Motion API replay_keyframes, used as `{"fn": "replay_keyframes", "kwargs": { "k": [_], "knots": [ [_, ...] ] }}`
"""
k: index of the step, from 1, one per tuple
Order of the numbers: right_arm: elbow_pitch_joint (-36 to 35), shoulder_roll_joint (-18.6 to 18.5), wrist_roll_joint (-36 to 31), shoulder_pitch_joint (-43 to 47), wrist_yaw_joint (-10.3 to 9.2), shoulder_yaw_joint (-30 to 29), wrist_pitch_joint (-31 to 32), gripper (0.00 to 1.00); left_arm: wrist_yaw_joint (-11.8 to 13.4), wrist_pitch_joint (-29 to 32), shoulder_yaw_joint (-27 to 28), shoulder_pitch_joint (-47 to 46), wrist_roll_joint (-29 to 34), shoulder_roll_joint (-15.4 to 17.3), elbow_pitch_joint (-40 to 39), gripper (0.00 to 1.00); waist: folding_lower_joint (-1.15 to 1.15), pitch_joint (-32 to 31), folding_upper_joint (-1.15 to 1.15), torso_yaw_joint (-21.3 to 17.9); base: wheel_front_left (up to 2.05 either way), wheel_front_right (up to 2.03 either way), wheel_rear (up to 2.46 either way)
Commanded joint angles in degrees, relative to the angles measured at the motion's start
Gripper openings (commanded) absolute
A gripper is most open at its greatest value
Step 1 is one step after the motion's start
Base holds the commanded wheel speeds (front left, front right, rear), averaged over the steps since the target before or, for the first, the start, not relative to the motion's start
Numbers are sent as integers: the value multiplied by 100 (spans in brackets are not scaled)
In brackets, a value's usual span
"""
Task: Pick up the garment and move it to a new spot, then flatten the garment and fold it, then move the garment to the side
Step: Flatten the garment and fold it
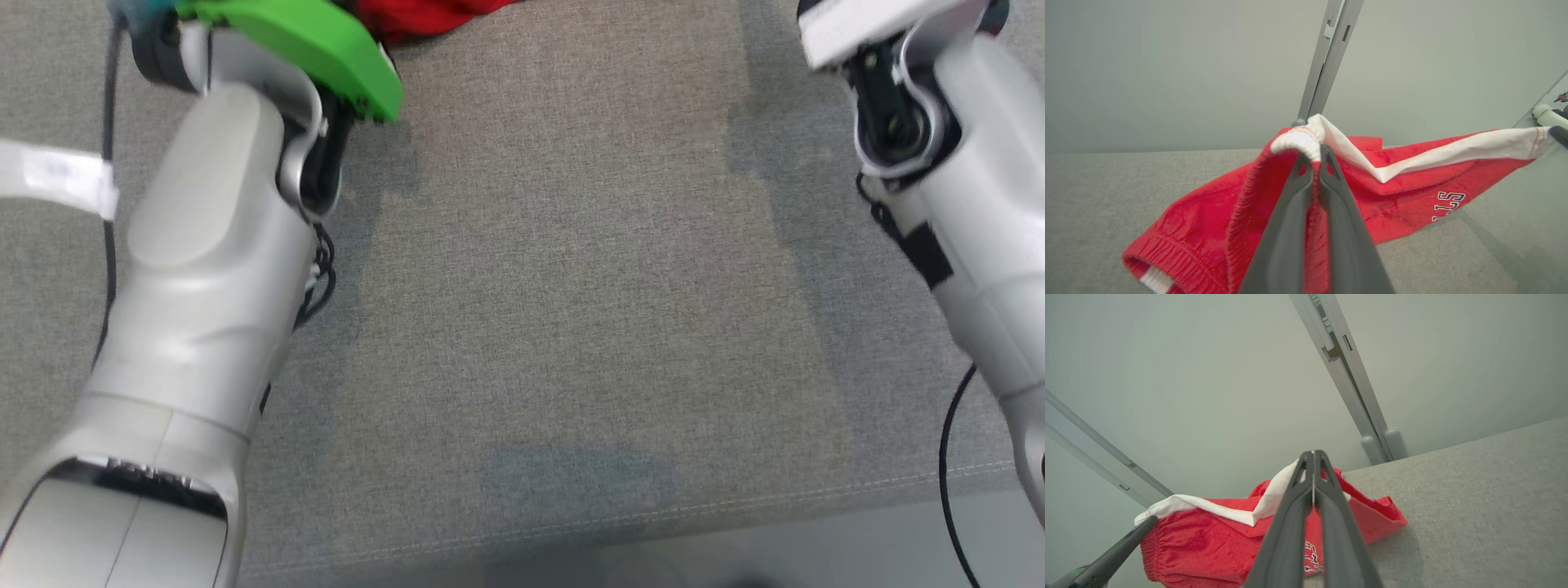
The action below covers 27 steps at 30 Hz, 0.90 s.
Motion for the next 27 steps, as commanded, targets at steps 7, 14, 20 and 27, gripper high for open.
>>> {"fn": "replay_keyframes", "kwargs": {
  "k": [7,14,20,27],
  "knots": [
    [-1380,-477,582,2033,1,112,-176,0,82,-280,-35,1791,82,416,-1399,0,-1,-351,0,-39,0,0,0],
    [-2165,-577,575,3822,1,-232,-190,0,490,-89,-178,3749,63,772,-3267,0,-1,-641,0,-5,0,0,0],
    [-2698,-566,639,5403,1,-678,-168,0,908,578,-347,5217,-239,1050,-4595,0,-1,-912,0,137,0,0,0],
    [-3220,-547,561,6718,1,-1106,194,0,995,1170,-348,6160,-702,1501,-5442,0,-1,-1148,0,209,0,0,0]
  ]
}}
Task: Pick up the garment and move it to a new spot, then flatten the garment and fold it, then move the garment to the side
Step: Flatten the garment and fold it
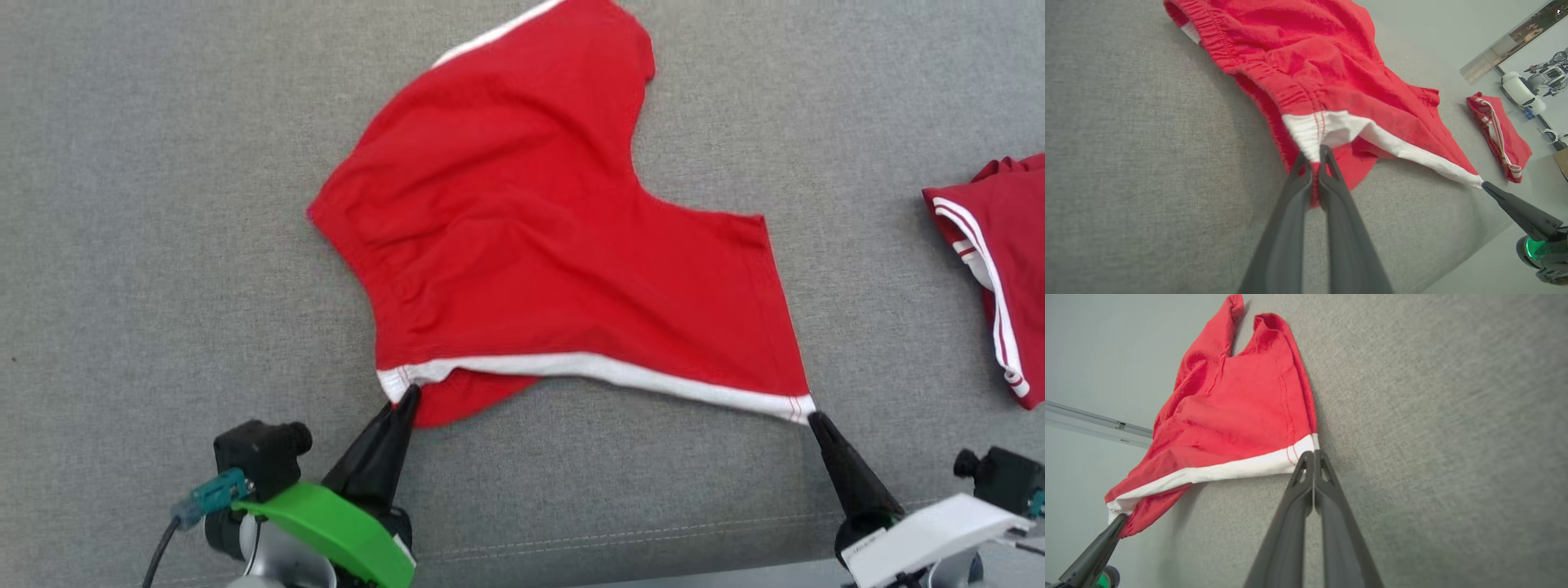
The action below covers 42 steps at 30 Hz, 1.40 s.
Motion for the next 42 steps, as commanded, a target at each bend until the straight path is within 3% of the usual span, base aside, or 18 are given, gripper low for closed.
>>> {"fn": "replay_keyframes", "kwargs": {
  "k": [1,10,16,23,29,42],
  "knots": [
    [-100,29,-53,202,1,-72,94,0,42,62,27,167,-97,91,-96,0,1,-133,0,31,0,0,0],
    [-888,469,-575,1689,1,-1051,1214,0,353,914,26,1133,-504,785,-840,0,1,-379,0,-121,0,0,0],
    [-1617,976,-1108,1943,0,-1978,1785,0,513,1080,100,1287,-519,993,-1246,0,1,-380,0,-136,0,0,0],
    [-2004,1277,-1757,1010,-1,-2624,2130,0,525,900,177,736,-348,774,-1280,0,1,-372,0,66,0,0,0],
    [-1751,1165,-2110,-517,-1,-2441,2278,0,666,524,324,79,-127,386,-962,0,1,-205,0,258,0,0,0],
    [412,282,-2328,-3664,1,-1301,2304,0,366,-89,148,-1547,55,-629,507,0,1,475,0,1232,0,0,0]
  ]
}}
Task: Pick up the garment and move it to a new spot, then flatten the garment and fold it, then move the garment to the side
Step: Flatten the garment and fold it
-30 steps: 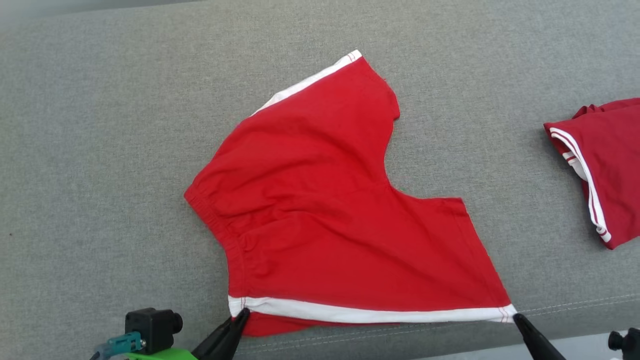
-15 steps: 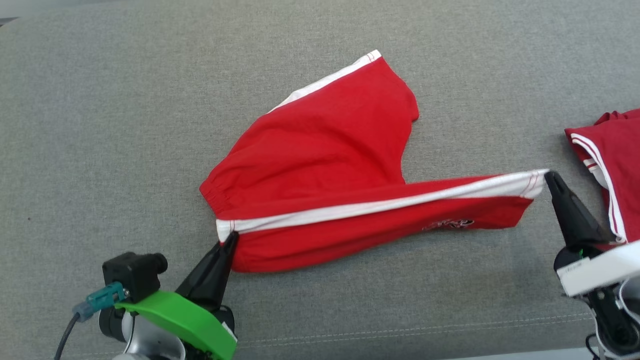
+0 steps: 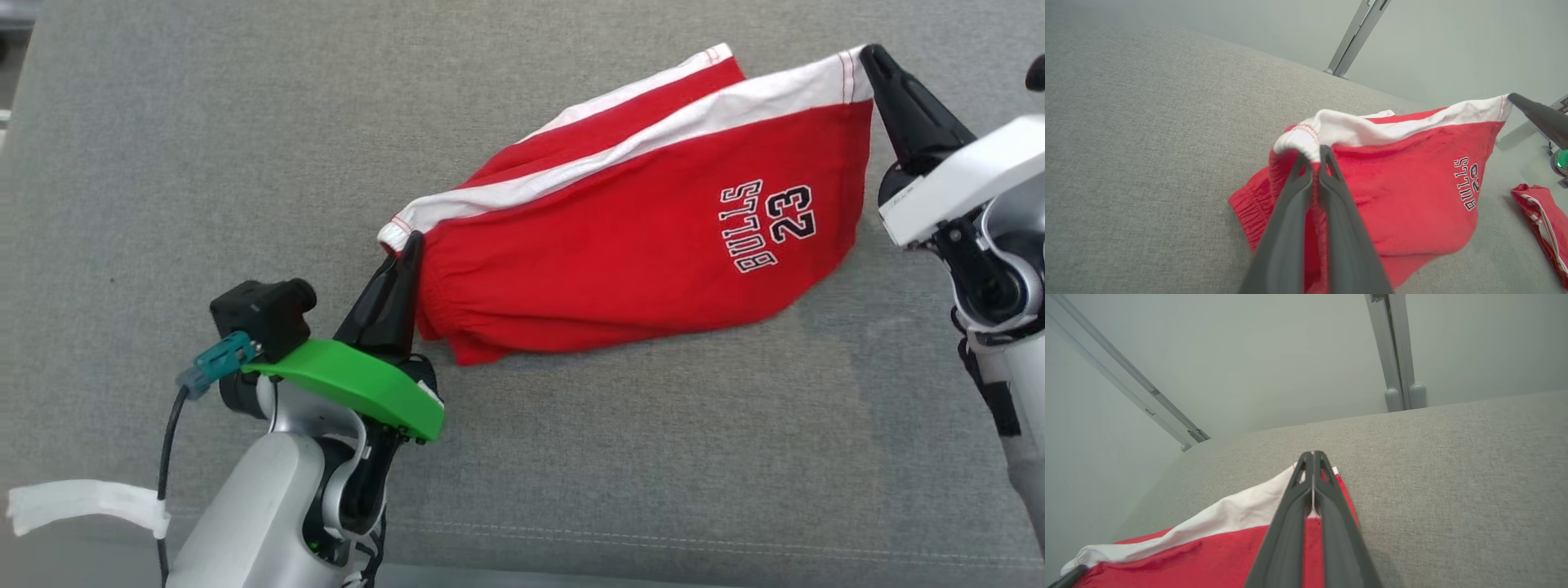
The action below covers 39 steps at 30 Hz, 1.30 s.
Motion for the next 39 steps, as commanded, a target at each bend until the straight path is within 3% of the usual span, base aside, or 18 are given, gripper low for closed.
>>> {"fn": "replay_keyframes", "kwargs": {
  "k": [1,10,23,24,25,26,27,33,39],
  "knots": [
    [62,-23,27,-93,1,11,-31,0,-26,-51,-5,-114,-6,-28,29,0,0,311,0,364,0,0,0],
    [1547,-374,161,-1273,0,735,-375,0,-337,-438,-138,-654,-31,-527,882,0,0,671,0,823,0,0,0],
    [2716,-578,767,-2126,1,1759,-988,0,-669,-817,-267,-1135,-205,-845,1820,0,0,807,0,980,0,0,0],
    [2758,-631,846,-2198,1,1938,-1132,0,-707,-893,-260,-1186,-244,-875,1915,3,0,805,0,977,0,0,0],
    [2784,-645,909,-2211,1,2007,-1207,0,-727,-917,-261,-1200,-254,-884,1968,25,0,792,0,973,0,0,0],
    [2810,-653,967,-2230,1,2085,-1264,30,-743,-947,-257,-1212,-270,-892,2015,62,0,775,0,962,0,0,0],
    [2841,-664,1055,-2224,1,2159,-1300,100,-742,-977,-249,-1219,-283,-898,2050,100,0,752,0,947,0,0,0],
    [2986,-732,1322,-2039,1,2417,-1739,100,-564,-1201,-156,-1082,-96,-756,2062,100,0,543,0,745,0,0,0],
    [3029,-732,1147,-1800,1,2494,-2393,100,-200,-1361,116,-854,176,-488,1759,100,0,313,0,386,0,0,0]
  ]
}}
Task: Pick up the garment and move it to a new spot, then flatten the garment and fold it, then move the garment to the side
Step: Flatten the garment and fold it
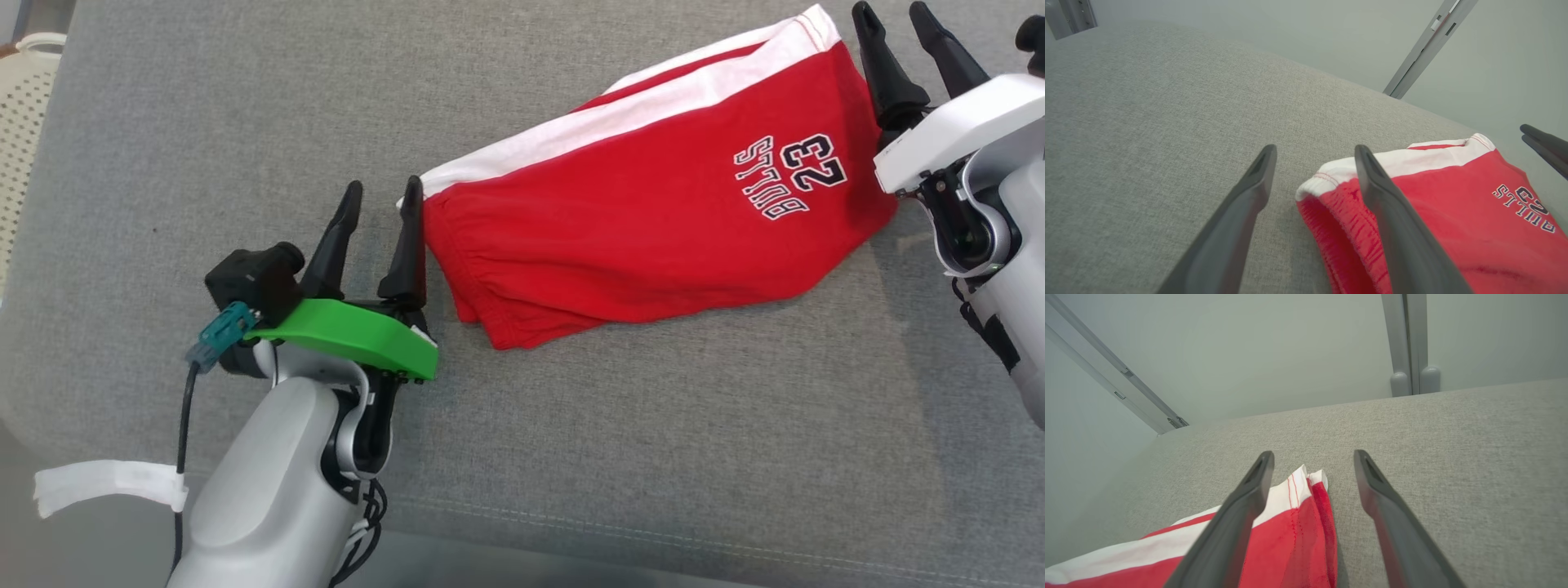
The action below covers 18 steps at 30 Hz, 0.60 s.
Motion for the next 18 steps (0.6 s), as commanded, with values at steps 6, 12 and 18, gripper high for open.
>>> {"fn": "replay_keyframes", "kwargs": {
  "k": [6,12,18],
  "knots": [
    [-70,204,-488,518,0,-184,-402,100,264,-83,228,284,309,241,-384,100,0,-410,0,-560,0,0,0],
    [-623,573,-1061,1341,0,-811,-433,100,324,-119,487,509,517,342,-631,100,0,-692,0,-955,0,0,0],
    [-1454,1011,-2070,2411,1,-1633,-433,100,443,-117,817,732,855,398,-752,100,0,-920,0,-1270,0,0,0]
  ]
}}
